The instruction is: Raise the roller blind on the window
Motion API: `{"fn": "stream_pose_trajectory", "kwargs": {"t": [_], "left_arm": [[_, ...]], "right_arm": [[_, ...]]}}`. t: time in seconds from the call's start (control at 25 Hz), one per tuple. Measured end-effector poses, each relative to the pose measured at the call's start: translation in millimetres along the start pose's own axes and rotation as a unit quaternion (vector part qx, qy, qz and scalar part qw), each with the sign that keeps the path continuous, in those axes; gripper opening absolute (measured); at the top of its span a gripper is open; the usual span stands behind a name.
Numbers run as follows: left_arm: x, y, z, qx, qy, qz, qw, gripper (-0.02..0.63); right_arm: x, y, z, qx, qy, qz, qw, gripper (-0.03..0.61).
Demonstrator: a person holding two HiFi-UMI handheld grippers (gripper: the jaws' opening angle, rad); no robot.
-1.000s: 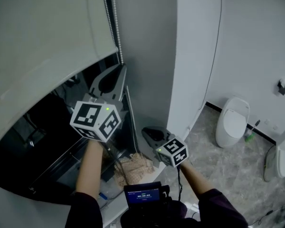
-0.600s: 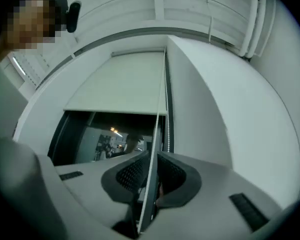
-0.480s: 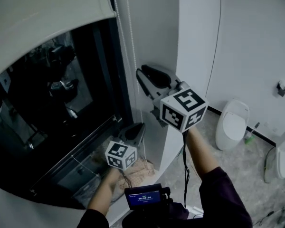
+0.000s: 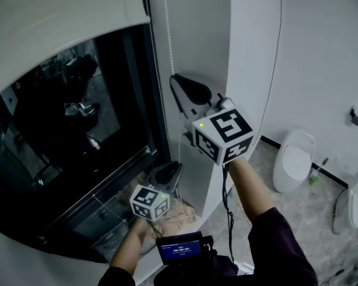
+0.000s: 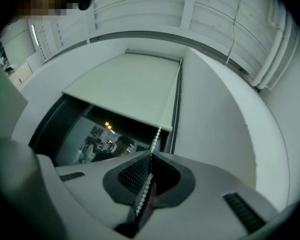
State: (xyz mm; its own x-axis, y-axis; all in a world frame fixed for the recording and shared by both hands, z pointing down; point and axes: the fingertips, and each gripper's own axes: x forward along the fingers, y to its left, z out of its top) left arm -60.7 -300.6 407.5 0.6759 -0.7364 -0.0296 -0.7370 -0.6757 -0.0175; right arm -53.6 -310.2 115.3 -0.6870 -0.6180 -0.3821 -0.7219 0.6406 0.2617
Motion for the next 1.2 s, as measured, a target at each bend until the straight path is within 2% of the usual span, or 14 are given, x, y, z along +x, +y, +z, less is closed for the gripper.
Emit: {"fn": "stream_pose_trajectory", "kwargs": {"t": [0.12, 0.24, 0.32, 0.4, 0.48, 0.56, 0.68, 0.76, 0.92, 1.08, 1.2], "left_arm": [[-11.7, 19.7, 21.3, -0.020, -0.032, 0.023, 0.9990, 0.015], [-19.9, 31.0, 70.3, -0.019, -0.078, 0.028, 0.9963, 0.015], [-23.7, 32.4, 105.4, -0.006, -0.106, 0.026, 0.9940, 0.015], [-25.3, 33.1, 136.3, 0.010, -0.129, 0.023, 0.9913, 0.015], [-22.9, 33.2, 160.2, 0.022, -0.144, 0.019, 0.9892, 0.015], [-17.7, 28.2, 179.4, 0.030, -0.153, 0.009, 0.9878, 0.015], [-9.7, 16.1, 207.7, 0.049, -0.165, -0.001, 0.9850, 0.015], [-5.2, 12.5, 225.3, 0.060, -0.172, 0.004, 0.9832, 0.015], [-2.7, 15.2, 247.9, 0.072, -0.187, 0.032, 0.9792, 0.015], [-2.7, 22.0, 252.6, 0.089, -0.183, 0.056, 0.9775, 0.009], [-11.0, 27.3, 255.2, 0.080, -0.200, 0.075, 0.9736, 0.009]], "right_arm": [[-9.0, -0.8, -4.1, -0.016, 0.002, -0.011, 1.000, 0.015], [-18.3, 8.7, -30.3, -0.027, 0.026, -0.005, 0.999, 0.015], [-27.2, 19.3, -68.8, -0.026, 0.059, 0.001, 0.998, 0.015], [-40.1, 38.9, -122.2, 0.000, 0.113, 0.019, 0.993, 0.015], [-53.8, 67.1, -175.6, 0.023, 0.159, 0.043, 0.986, 0.015], [-69.9, 96.7, -222.8, 0.023, 0.200, 0.064, 0.978, 0.015], [-94.0, 125.8, -271.0, 0.023, 0.247, 0.087, 0.965, 0.015], [-104.0, 133.9, -281.1, 0.042, 0.254, 0.097, 0.961, 0.015], [-113.4, 134.0, -277.0, 0.058, 0.246, 0.103, 0.962, 0.015], [-118.9, 123.7, -276.2, 0.078, 0.242, 0.094, 0.963, 0.015], [-123.8, 113.5, -277.2, 0.086, 0.242, 0.083, 0.963, 0.015]]}}
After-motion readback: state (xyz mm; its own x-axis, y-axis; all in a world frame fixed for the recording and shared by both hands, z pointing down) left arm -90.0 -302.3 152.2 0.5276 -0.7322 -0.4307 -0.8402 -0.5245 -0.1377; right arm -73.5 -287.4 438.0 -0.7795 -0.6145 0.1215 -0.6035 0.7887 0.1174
